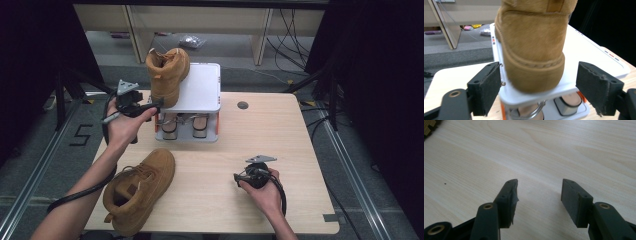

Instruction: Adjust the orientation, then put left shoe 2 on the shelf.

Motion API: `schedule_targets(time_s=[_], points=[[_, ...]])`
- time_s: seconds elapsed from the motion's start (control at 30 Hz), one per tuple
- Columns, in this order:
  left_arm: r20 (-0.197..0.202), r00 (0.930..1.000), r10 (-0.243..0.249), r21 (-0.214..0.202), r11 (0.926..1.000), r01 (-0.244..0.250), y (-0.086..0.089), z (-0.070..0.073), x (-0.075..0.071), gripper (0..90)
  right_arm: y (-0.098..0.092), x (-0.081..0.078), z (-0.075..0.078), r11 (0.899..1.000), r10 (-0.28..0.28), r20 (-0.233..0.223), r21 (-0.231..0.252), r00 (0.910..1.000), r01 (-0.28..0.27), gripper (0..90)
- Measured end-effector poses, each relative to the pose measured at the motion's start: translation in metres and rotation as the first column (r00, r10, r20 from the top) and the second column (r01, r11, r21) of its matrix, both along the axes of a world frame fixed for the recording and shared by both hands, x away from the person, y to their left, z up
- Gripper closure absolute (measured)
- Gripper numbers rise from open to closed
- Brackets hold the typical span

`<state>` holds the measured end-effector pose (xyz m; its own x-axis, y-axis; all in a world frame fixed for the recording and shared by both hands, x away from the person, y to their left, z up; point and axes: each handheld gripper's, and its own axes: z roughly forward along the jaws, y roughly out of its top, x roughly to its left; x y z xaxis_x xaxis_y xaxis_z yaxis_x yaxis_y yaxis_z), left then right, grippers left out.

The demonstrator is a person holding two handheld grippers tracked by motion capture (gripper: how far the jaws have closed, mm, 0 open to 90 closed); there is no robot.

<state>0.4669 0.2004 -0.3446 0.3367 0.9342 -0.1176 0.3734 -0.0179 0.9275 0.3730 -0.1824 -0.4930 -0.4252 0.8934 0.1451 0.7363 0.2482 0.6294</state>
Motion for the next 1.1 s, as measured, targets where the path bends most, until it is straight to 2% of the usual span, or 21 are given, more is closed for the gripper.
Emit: schedule_targets(time_s=[0.1,0.2,0.27,0.3,0.4,0.53,0.67,0.77,0.87,0.97,1.1], points=[[0.008,0.9999,-0.007,-0.003,1.0000,0.007,0.008,-0.002,-0.007,23.3,0.001,0.000,0.000,1.000,-0.003,-0.003,0.004,1.0000,0.003,47.7],[0.003,0.9999,-0.016,-0.034,0.9993,0.016,0.022,-0.007,-0.016,22.6,0.000,0.002,0.001,1.000,0.010,0.008,0.000,0.9999,-0.010,47.7],[0.009,0.9998,-0.019,-0.038,0.9991,0.019,0.034,-0.015,-0.025,21.6,-0.002,0.003,0.002,1.000,0.020,0.034,-0.003,0.9992,-0.020,47.7],[0.008,0.9998,-0.019,-0.044,0.9988,0.019,0.037,-0.018,-0.028,21.1,-0.001,0.002,0.003,1.000,0.009,0.016,0.005,0.9998,-0.009,47.7],[-0.003,0.9999,-0.016,-0.059,0.9981,0.016,0.045,-0.026,-0.035,22.1,-0.002,0.002,0.004,1.000,0.012,0.016,0.000,0.9998,-0.012,47.7],[-0.015,0.9999,-0.008,-0.060,0.9982,0.008,0.049,-0.033,-0.040,23.6,0.001,0.001,0.005,1.000,0.015,0.013,0.000,0.9998,-0.015,47.8],[-0.020,0.9996,-0.022,-0.055,0.9983,0.020,0.054,-0.040,-0.049,25.1,0.006,0.001,0.008,1.000,0.025,0.020,0.003,0.9995,-0.025,47.8],[-0.020,0.9994,-0.029,-0.053,0.9982,0.028,0.055,-0.042,-0.053,25.7,0.008,0.002,0.009,0.999,0.032,0.017,0.006,0.9993,-0.032,47.8],[-0.027,0.9986,-0.046,-0.047,0.9979,0.044,0.057,-0.043,-0.059,26.0,0.008,0.004,0.011,0.999,0.051,0.042,-0.009,0.9978,-0.050,47.8],[-0.028,0.9981,-0.054,-0.046,0.9975,0.053,0.059,-0.043,-0.065,26.4,0.009,0.003,0.012,0.999,0.040,0.025,0.001,0.9989,-0.040,47.8],[-0.049,0.9959,-0.075,-0.043,0.9964,0.073,0.063,-0.046,-0.076,27.3,0.009,0.002,0.013,0.999,0.044,0.027,-0.006,0.9986,-0.044,47.8]])
